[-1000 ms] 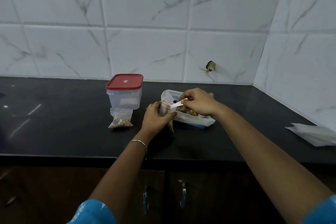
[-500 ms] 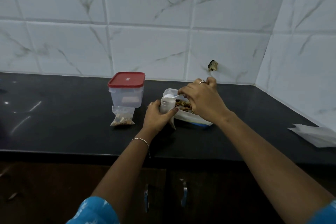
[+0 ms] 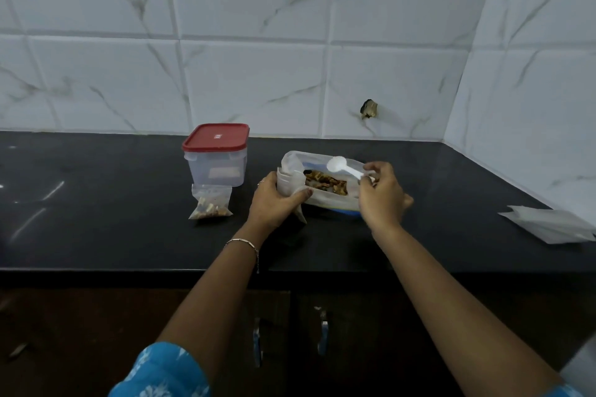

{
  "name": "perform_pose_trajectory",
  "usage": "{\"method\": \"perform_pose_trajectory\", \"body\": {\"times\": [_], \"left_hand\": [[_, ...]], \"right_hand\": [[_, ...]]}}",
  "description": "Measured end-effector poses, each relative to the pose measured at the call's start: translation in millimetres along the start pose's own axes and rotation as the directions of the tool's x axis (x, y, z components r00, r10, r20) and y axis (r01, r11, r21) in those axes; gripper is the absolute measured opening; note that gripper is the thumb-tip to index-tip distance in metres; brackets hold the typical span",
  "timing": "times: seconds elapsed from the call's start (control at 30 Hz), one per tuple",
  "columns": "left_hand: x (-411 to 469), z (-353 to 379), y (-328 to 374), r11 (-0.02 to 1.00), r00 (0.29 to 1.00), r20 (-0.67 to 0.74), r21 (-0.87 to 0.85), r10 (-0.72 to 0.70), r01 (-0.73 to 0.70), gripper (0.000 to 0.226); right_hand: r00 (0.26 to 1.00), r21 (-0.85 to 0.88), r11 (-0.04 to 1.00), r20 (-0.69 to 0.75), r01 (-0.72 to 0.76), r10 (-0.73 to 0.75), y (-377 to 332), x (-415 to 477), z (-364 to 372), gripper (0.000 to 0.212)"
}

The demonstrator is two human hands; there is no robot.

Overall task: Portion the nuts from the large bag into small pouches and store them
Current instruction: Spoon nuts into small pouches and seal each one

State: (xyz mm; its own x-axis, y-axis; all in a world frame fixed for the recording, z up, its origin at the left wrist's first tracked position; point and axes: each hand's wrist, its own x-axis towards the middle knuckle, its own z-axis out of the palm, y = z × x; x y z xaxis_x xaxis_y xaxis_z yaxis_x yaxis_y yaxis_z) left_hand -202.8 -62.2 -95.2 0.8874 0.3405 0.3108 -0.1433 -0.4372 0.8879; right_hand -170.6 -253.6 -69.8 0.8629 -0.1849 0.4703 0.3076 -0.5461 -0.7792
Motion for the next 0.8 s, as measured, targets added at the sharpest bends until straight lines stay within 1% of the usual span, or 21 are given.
{"method": "perform_pose_trajectory", "body": {"times": [0.13, 0.23, 0.3, 0.43, 0.47, 0.53, 0.6, 0.63, 0.67, 0.73, 0.8], "left_hand": [[0.5, 0.8, -0.4, 0.997, 0.999, 0.036, -0.067, -0.038, 0.040, 0.060], [1.8, 0.6, -1.1, 0.990, 0.996, 0.051, -0.117, -0.075, 0.081, 0.052], [-0.5, 0.7, 2.9, 0.981, 0.994, 0.070, -0.167, -0.085, 0.095, 0.047], [-5.2, -0.5, 9.2, 0.967, 0.989, 0.109, -0.226, -0.098, 0.121, 0.040], [-7.1, -2.4, 10.3, 0.964, 0.988, 0.120, -0.234, -0.100, 0.126, 0.042], [-9.0, -6.1, 10.2, 0.954, 0.982, 0.150, -0.259, -0.115, 0.151, 0.046], [-10.7, -10.6, 10.4, 0.946, 0.977, 0.172, -0.275, -0.128, 0.173, 0.041], [-12.5, -12.8, 10.5, 0.946, 0.974, 0.187, -0.273, -0.126, 0.175, 0.038], [-14.6, -14.7, 9.6, 0.949, 0.972, 0.200, -0.264, -0.121, 0.173, 0.038], [-18.4, -17.1, 5.5, 0.961, 0.971, 0.223, -0.237, -0.088, 0.141, 0.048], [-27.5, -20.9, 6.0, 0.973, 0.973, 0.225, -0.208, -0.049, 0.097, 0.058]], "right_hand": [[0.987, -0.082, 0.984, 0.017, -0.156, 0.158, 25.3, 4.3, -1.9, 0.015], [0.963, -0.057, 0.962, 0.011, -0.268, 0.269, 35.4, 8.0, -3.9, 0.015], [0.958, -0.057, 0.956, -0.003, -0.288, 0.288, 35.7, 7.6, -4.7, 0.015], [0.977, -0.077, 0.975, -0.076, -0.207, 0.201, 29.8, 2.3, -6.4, 0.020], [0.985, -0.083, 0.985, -0.093, -0.153, 0.146, 28.4, -0.1, -7.0, 0.024], [0.994, -0.094, 0.995, -0.104, 0.014, -0.023, 23.7, -6.5, -8.9, 0.028], [0.984, -0.010, 0.986, -0.065, 0.167, -0.168, 17.3, -15.2, -5.7, 0.026], [0.981, 0.076, 0.979, -0.031, 0.191, -0.189, 13.2, -21.3, -2.0, 0.023], [0.985, 0.181, 0.970, 0.023, 0.165, -0.172, 7.8, -28.5, 2.9, 0.020], [0.976, 0.385, 0.923, 0.199, 0.003, -0.086, -5.5, -43.2, 13.5, 0.018], [0.927, 0.520, 0.833, 0.373, -0.188, -0.024, -18.2, -56.2, 26.2, 0.029]]}}
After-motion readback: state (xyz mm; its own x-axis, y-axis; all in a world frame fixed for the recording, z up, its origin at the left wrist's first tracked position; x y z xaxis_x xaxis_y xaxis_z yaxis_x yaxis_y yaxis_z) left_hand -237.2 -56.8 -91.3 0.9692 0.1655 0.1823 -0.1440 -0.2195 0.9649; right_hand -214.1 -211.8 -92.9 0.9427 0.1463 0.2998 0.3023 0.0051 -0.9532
